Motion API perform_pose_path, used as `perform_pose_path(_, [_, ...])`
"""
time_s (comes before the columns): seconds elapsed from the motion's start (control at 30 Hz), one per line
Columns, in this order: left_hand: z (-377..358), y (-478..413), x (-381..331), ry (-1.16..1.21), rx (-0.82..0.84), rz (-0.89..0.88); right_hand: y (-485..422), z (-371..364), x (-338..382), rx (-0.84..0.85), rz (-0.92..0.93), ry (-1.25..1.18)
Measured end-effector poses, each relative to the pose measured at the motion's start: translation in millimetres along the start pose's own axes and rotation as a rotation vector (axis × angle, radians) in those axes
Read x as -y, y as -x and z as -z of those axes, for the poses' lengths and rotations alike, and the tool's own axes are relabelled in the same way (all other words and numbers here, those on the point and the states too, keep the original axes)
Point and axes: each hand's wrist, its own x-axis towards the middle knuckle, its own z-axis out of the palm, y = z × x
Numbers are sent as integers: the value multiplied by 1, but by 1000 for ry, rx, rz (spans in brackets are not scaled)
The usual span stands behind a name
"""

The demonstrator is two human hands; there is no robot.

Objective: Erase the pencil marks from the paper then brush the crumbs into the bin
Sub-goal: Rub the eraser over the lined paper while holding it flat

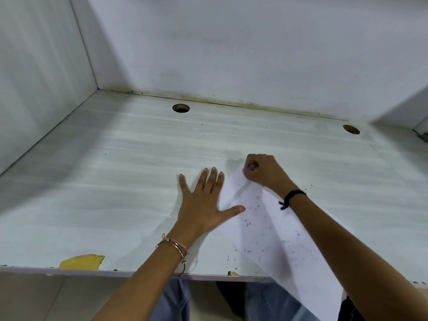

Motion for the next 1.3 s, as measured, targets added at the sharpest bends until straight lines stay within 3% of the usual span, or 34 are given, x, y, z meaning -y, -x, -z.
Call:
perform_pose_path(0.13, [-2,0,0,-10,-23,0,-10,10,-1,-15,-85,8])
perform_pose_path(0.27, [-3,-1,1,22,-19,-15,16,-11,20,77,41,-109])
perform_pose_path(0.37, [-4,0,1,-2,-22,-8,24,-20,13,97,130,-60])
perform_pose_path(0.5, [-3,0,1,-7,-11,-13,-9,12,-27,-90,-117,-25])
perform_pose_path(0.57, [-3,-1,2,-6,-17,-15,-17,17,-28,-117,-153,15])
perform_pose_path(0.77, [-2,-1,1,10,9,0,16,-26,6,27,153,-31])
perform_pose_path(0.93, [-1,0,1,5,4,-8,-16,9,-24,-93,-136,72])
perform_pose_path(1.0, [-2,-1,1,2,6,-4,-14,7,-9,-82,-82,52])
perform_pose_path(1.1, [-2,-2,0,6,11,2,15,-15,17,93,125,-64])
perform_pose_path(1.17, [-2,-2,0,0,11,1,24,-23,12,126,187,-45])
perform_pose_path(1.3, [-1,1,0,-1,13,2,-5,-2,-20,-36,-50,137])
